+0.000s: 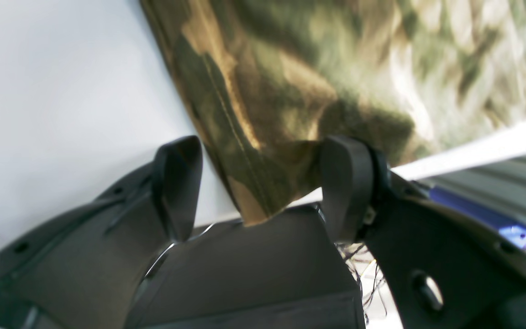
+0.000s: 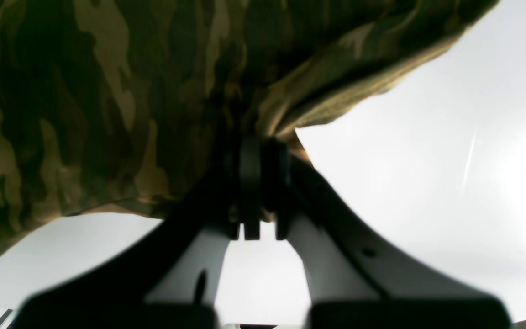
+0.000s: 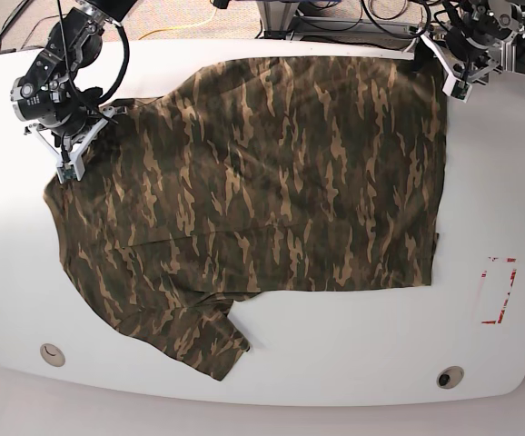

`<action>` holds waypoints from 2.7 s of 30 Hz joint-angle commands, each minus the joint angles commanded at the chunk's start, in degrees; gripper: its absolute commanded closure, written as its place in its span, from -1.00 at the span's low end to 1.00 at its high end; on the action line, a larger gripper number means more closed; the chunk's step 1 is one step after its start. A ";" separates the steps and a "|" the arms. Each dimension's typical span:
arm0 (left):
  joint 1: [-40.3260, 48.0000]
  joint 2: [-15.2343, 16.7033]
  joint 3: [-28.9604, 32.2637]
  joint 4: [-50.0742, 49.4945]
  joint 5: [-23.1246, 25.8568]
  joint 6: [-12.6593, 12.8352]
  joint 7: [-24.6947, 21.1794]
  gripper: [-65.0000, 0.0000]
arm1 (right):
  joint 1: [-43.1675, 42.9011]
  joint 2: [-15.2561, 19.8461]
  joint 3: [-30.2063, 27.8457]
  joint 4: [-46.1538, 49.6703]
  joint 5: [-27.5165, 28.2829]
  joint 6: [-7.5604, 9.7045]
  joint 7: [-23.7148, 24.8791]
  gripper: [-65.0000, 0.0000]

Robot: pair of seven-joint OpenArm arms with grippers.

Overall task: Layout the t-shirt on the table in an organized manner, then fold the t-shirt properly
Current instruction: 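Hold the shirt's collar corners with both grippers at the table edge, then lift the held shirt edge with both grippers and fold it over the body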

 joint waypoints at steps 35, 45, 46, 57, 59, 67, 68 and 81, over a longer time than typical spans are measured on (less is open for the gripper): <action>-9.41 -3.34 -0.26 10.29 -0.09 0.00 1.85 1.00 | 2.11 0.44 0.00 0.26 0.09 0.00 -0.09 0.96; -23.03 -3.96 -0.26 9.93 0.35 0.00 10.81 1.00 | 5.98 1.93 0.00 0.00 -0.09 0.00 -0.09 0.96; -24.79 -3.96 -0.09 9.85 0.44 0.00 12.04 1.00 | 6.68 1.93 0.00 0.00 -0.35 0.00 -0.09 0.96; -34.81 -5.45 3.60 5.01 3.34 0.00 16.62 0.94 | 8.70 2.81 0.00 -6.86 -0.53 0.00 0.26 0.96; -36.13 -5.45 4.31 3.78 4.40 0.00 16.62 0.84 | 8.79 3.08 0.09 -7.65 -0.53 0.00 0.70 0.96; -39.91 -5.54 4.40 -0.62 4.75 0.00 16.62 0.52 | 9.41 3.34 0.00 -10.02 -0.53 0.00 3.43 0.96; -40.26 -5.63 4.40 -1.14 4.75 0.00 16.62 0.51 | 9.93 3.43 0.09 -10.90 -0.53 0.00 3.43 0.96; -45.71 -6.86 4.48 -10.46 4.75 0.00 16.00 0.38 | 13.01 5.19 0.00 -16.00 -0.53 0.00 5.27 0.95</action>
